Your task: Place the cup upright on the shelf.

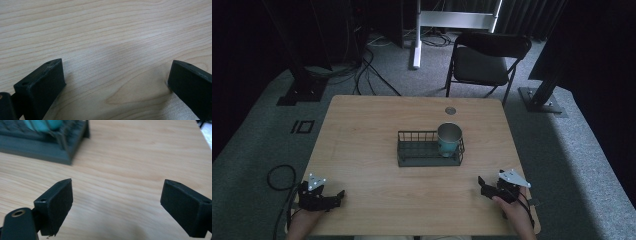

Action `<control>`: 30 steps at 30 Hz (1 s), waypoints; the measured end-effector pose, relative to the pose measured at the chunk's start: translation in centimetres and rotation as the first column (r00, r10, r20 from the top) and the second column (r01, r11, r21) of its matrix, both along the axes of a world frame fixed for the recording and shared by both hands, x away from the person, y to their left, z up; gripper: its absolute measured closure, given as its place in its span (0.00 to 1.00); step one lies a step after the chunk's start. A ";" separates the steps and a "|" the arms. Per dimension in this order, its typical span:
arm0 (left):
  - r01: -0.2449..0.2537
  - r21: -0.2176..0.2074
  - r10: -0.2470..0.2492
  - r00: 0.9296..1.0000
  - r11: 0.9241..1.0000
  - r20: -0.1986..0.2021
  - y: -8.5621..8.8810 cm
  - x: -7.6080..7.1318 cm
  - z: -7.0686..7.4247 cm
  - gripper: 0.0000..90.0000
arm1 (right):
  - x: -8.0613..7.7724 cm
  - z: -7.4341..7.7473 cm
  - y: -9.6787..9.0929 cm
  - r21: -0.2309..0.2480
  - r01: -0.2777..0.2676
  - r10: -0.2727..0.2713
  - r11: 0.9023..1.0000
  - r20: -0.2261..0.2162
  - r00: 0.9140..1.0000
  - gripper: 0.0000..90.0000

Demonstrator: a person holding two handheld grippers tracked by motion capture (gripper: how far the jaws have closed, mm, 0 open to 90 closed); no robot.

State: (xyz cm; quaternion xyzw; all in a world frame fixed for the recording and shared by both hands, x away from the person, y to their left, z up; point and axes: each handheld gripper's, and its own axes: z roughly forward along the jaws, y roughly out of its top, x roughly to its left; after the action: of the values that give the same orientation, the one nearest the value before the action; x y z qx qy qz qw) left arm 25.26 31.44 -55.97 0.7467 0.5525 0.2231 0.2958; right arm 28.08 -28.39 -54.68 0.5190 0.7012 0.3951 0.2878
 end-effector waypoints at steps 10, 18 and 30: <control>0.000 0.000 0.000 1.000 1.000 0.000 0.0 0.0 0.0 0.02 | -0.4 -0.6 -1.1 -0.056 0.067 -0.071 0.996 -0.062 0.996 0.12; 0.000 0.000 0.000 1.000 1.000 0.000 0.0 0.0 0.0 0.02 | -0.9 -0.8 -2.3 -0.069 0.086 -0.092 0.994 -0.092 0.992 0.12; 0.000 0.000 0.000 1.000 1.000 0.000 0.0 0.0 0.0 0.02 | -1.2 -1.1 -3.0 -0.094 0.052 -0.064 0.994 -0.127 0.990 0.12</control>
State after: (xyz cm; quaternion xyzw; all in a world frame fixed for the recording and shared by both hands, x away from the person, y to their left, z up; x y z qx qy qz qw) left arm 25.25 31.44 -55.97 0.7466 0.5526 0.2230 0.2958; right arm 26.88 -31.35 -55.81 0.5501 0.7202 0.3199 0.2763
